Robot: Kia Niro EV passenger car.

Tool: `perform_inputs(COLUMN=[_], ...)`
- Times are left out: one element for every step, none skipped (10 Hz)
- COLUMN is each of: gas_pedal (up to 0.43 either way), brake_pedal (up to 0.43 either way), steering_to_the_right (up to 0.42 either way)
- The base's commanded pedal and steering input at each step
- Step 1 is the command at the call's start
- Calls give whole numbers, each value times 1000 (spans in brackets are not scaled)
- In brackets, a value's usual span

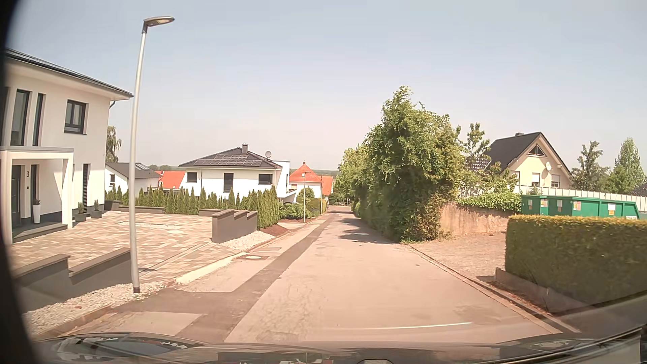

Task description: Follow the waypoints while adhering to traffic rules and regulations

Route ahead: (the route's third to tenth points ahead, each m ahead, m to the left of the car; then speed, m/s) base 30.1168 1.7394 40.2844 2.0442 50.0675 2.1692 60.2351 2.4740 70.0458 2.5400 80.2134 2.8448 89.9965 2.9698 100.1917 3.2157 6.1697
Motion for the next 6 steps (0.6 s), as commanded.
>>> perform_inputs(gas_pedal=[130, 130, 130, 130, 130, 130], brake_pedal=[0, 0, 0, 0, 0, 0], steering_to_the_right=[6, 5, 8, 7, -1, -12])
